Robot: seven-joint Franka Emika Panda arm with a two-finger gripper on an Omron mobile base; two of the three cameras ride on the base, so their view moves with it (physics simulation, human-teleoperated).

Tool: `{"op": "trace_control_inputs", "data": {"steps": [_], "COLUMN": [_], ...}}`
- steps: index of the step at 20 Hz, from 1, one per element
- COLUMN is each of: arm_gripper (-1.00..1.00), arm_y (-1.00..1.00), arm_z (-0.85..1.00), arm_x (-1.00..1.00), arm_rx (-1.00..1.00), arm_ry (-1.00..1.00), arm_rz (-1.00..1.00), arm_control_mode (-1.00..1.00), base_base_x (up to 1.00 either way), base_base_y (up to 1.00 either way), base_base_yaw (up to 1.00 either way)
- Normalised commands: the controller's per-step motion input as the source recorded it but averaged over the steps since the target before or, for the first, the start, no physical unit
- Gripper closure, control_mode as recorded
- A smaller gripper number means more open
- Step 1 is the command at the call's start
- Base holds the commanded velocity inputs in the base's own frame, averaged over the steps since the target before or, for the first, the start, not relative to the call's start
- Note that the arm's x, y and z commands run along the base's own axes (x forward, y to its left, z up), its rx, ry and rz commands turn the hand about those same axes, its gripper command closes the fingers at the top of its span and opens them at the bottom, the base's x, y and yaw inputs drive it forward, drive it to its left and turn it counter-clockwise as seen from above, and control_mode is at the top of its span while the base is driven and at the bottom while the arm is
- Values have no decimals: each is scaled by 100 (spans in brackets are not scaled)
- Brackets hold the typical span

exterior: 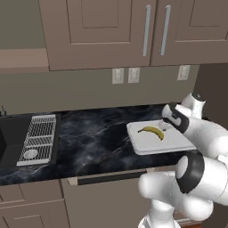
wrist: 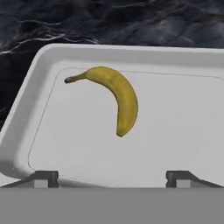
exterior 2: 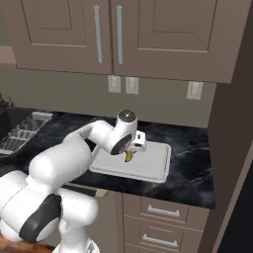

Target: Pick the banana and peach from the fridge and place them inside the tupperware on the counter.

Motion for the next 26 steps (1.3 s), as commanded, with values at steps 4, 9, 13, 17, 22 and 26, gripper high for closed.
{"op": "trace_control_inputs", "data": {"steps": [4, 9, 13, 17, 22, 26], "arm_gripper": [-100, -100, -100, -100, -100, -100], "arm_y": [33, 55, 62, 59, 24, 1], "arm_z": [100, 97, 92, 79, 53, 20], "arm_x": [-75, -76, -68, -69, -96, -50], "arm_rx": [-6, -12, -13, -13, -9, -3], "arm_ry": [-1, -9, -13, -11, -9, -5], "arm_rz": [1, 3, 7, 9, 7, 4], "arm_control_mode": [-100, -100, -100, -100, -100, 100], "base_base_x": [0, 0, 0, 0, 0, -50], "base_base_y": [0, 0, 0, 0, 0, 0], "base_base_yaw": [0, 0, 0, 0, 0, 3]}}
